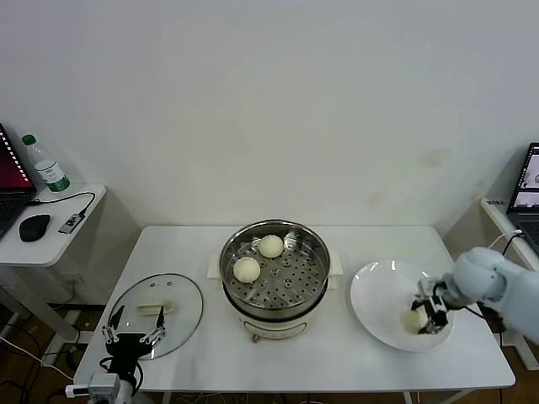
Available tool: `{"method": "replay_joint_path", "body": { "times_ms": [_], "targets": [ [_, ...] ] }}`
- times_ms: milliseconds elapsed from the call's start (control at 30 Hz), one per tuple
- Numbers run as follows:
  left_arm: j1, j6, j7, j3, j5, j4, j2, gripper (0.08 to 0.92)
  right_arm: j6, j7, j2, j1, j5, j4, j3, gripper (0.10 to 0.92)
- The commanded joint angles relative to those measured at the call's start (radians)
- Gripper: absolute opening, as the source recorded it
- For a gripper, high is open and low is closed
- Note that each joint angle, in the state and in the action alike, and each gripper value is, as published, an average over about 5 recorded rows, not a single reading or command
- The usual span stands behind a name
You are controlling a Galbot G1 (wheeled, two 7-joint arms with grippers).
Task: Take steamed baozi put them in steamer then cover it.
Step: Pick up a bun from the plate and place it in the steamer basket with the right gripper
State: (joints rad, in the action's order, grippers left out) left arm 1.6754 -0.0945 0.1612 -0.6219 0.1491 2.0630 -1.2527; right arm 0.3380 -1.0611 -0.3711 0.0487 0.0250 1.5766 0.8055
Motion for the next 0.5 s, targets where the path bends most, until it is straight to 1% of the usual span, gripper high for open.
{"method": "replay_joint_path", "body": {
  "times_ms": [33,267,500],
  "targets": [
    [-0.003,0.001,0.000,0.001,0.002,-0.002,0.008,0.823,-0.004,-0.051,0.001,-0.323,-0.137,0.015,0.075,0.585],
    [-0.007,0.000,0.000,0.000,0.009,0.003,0.014,0.823,0.007,-0.060,-0.115,-0.691,-0.268,-0.014,0.292,0.586],
    [-0.015,0.003,0.001,0.004,0.010,-0.003,0.009,0.823,0.014,-0.010,-0.312,-0.840,-0.364,0.001,0.423,0.594]
  ]
}}
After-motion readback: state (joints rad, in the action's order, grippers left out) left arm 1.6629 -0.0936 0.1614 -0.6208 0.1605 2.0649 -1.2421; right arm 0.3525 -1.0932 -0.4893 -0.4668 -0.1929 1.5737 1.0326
